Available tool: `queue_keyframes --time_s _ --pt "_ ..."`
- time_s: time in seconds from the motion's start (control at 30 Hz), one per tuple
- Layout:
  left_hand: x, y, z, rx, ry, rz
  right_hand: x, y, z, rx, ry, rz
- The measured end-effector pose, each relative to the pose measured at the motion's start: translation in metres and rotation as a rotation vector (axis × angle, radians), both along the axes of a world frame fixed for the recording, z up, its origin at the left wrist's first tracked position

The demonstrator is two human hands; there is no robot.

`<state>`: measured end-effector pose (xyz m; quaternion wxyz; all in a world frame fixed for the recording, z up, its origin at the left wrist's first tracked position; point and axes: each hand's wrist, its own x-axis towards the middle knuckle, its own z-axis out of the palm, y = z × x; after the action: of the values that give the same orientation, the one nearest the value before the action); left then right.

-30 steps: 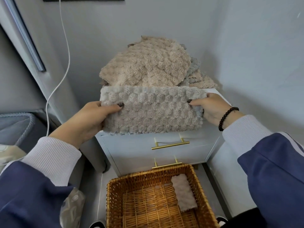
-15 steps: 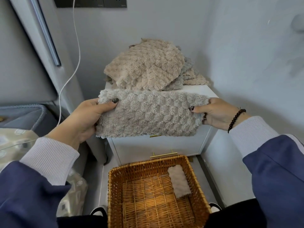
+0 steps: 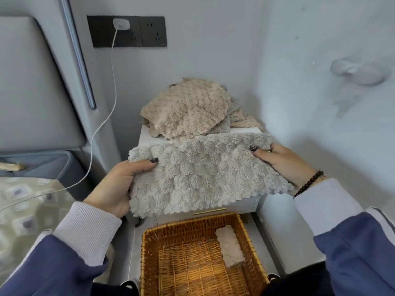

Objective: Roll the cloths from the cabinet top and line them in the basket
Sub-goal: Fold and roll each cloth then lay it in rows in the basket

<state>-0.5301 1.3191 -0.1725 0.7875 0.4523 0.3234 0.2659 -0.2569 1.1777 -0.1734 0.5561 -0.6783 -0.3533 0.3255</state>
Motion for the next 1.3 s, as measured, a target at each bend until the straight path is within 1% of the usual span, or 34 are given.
queue_keyframes --time_s 0.07,0.2,0.33,0.43,0.5,0.57,0.63,0.73,0.97,1.07,1.17,1.23,1.3 --pt "0.000 0.003 -0.002 -0.002 0.030 -0.008 0.001 0.001 -0.004 -0.041 -0.078 -0.005" --pt "0.003 0.016 -0.006 0.035 0.127 0.026 0.006 0.007 -0.014 -0.116 -0.190 -0.103" --pt "0.015 0.020 -0.015 0.155 0.259 0.116 0.003 0.019 -0.018 -0.184 -0.451 -0.178" --pt "0.024 0.018 -0.021 0.199 0.298 0.109 -0.014 0.029 -0.017 -0.116 -0.527 -0.241" --pt "0.031 0.015 -0.022 0.191 0.277 0.091 -0.029 0.036 -0.016 -0.065 -0.542 -0.225" --pt "0.039 0.010 -0.024 0.143 0.234 0.075 -0.043 0.042 -0.018 -0.045 -0.573 -0.176" --pt "0.046 0.007 -0.026 0.102 0.202 0.039 -0.055 0.045 -0.020 -0.019 -0.538 -0.111" --pt "0.053 0.001 -0.029 0.091 0.167 0.006 -0.074 0.048 -0.024 -0.005 -0.464 -0.031" --pt "0.064 -0.008 -0.035 0.063 0.088 -0.085 -0.094 0.049 -0.026 0.015 -0.386 0.057" --pt "0.062 -0.008 -0.034 0.061 0.059 -0.141 -0.095 0.048 -0.026 0.014 -0.277 0.157" --pt "0.064 -0.006 -0.037 0.097 0.021 -0.086 -0.093 0.045 -0.026 0.053 -0.144 0.248" --pt "0.065 -0.004 -0.039 0.114 0.023 0.019 -0.090 0.043 -0.023 0.106 -0.150 0.211" --pt "0.066 -0.004 -0.038 0.095 0.013 0.073 -0.084 0.043 -0.023 0.155 -0.270 0.042"
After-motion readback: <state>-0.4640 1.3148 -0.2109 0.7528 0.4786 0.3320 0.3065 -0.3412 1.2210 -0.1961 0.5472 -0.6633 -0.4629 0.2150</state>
